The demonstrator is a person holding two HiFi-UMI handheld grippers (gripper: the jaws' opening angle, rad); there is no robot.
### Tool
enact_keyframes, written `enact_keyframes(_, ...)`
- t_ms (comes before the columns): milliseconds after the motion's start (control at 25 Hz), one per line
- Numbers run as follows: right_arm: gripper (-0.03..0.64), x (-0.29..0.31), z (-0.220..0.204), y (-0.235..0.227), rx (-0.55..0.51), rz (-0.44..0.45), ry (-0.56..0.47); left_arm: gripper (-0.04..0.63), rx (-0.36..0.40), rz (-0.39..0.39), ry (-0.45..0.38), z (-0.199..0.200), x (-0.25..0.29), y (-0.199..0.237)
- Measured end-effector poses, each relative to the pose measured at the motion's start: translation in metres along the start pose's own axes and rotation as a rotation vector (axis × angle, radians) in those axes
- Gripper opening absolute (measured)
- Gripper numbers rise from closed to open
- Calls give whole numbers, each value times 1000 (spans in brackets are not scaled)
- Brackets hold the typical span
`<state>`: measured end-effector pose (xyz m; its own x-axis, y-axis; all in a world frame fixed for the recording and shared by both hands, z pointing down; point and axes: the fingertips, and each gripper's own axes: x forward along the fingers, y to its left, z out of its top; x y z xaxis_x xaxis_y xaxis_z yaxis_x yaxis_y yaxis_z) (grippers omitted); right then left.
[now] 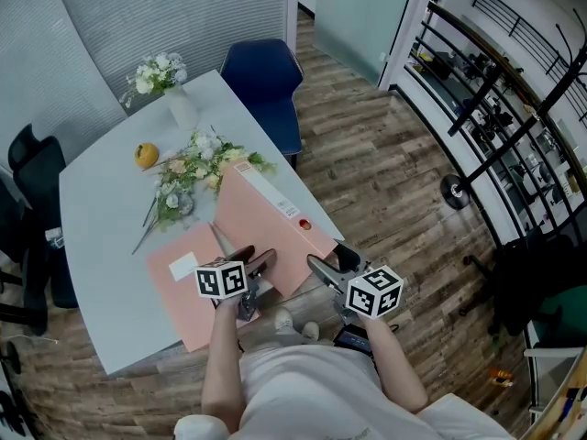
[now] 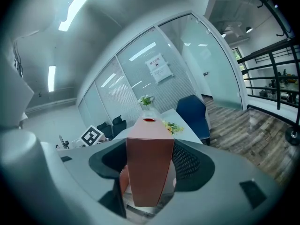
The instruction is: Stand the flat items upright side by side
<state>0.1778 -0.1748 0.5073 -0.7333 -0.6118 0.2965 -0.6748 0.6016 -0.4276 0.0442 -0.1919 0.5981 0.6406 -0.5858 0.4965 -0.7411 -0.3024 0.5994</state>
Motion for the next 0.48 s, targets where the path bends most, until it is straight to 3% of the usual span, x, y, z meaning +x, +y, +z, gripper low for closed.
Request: enact_keyframes(480,301,1,4,11,-62,12,1,287,-127,-79,-60,-1,-3,0)
